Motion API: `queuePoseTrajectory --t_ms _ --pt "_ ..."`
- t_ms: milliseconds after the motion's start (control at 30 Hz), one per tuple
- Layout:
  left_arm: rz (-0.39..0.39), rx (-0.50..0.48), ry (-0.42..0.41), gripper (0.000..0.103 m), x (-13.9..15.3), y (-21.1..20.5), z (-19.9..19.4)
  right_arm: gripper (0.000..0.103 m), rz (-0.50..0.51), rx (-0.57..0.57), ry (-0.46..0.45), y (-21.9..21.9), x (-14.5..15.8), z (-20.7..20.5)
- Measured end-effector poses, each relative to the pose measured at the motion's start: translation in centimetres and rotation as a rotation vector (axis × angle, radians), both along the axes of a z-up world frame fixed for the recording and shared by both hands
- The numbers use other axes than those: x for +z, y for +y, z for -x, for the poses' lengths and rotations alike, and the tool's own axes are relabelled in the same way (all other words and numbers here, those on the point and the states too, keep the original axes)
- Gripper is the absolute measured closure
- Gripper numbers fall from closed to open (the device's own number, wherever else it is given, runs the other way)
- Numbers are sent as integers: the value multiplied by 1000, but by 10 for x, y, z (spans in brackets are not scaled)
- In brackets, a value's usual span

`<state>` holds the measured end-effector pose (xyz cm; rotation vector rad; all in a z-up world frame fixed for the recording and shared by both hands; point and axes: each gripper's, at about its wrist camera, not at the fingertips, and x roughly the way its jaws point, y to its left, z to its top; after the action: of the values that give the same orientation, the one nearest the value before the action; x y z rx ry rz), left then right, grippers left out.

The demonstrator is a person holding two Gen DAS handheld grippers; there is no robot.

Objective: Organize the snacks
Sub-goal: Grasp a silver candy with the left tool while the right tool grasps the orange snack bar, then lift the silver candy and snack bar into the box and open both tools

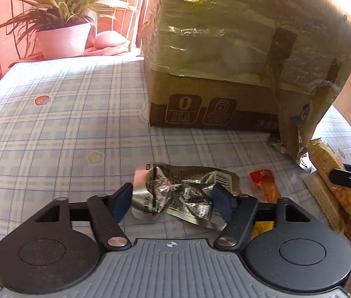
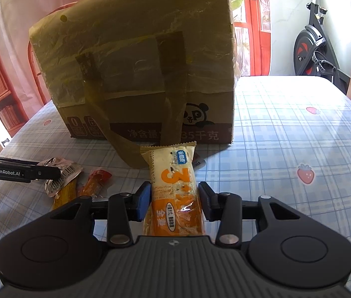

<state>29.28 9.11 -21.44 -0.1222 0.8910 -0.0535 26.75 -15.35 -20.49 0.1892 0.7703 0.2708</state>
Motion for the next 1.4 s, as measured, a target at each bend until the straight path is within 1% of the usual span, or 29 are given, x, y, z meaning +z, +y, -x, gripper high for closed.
queuePoseTrajectory --t_ms 100,133,200,267,400,567,867,1067,1200,1400 --pt "10 0 -12 35 0 3 1 59 0 0 1 0 0 -1" --pt "9 -4 -22 42 0 3 3 59 1 0 2 1 0 -1" --pt "5 -4 -36 42 3 3 6 59 0 0 3 0 0 -1" --pt "11 -4 -32 42 5 4 6 59 1 1 4 0 0 0" --pt "-7 -14 -45 42 8 4 9 60 2 1 1 0 1 0" --pt "10 -12 -64 42 16 7 13 60 2 4 -12 0 4 2" --pt "31 -27 -119 42 41 7 24 60 -4 0 -42 -2 15 5" --pt "35 -60 -161 42 61 2 33 60 -24 -3 -72 -1 27 11" --pt "53 -93 -192 42 77 -4 37 60 -41 3 -109 0 40 16" --pt "65 -137 -262 42 105 -17 41 60 -67 15 -188 3 67 18"
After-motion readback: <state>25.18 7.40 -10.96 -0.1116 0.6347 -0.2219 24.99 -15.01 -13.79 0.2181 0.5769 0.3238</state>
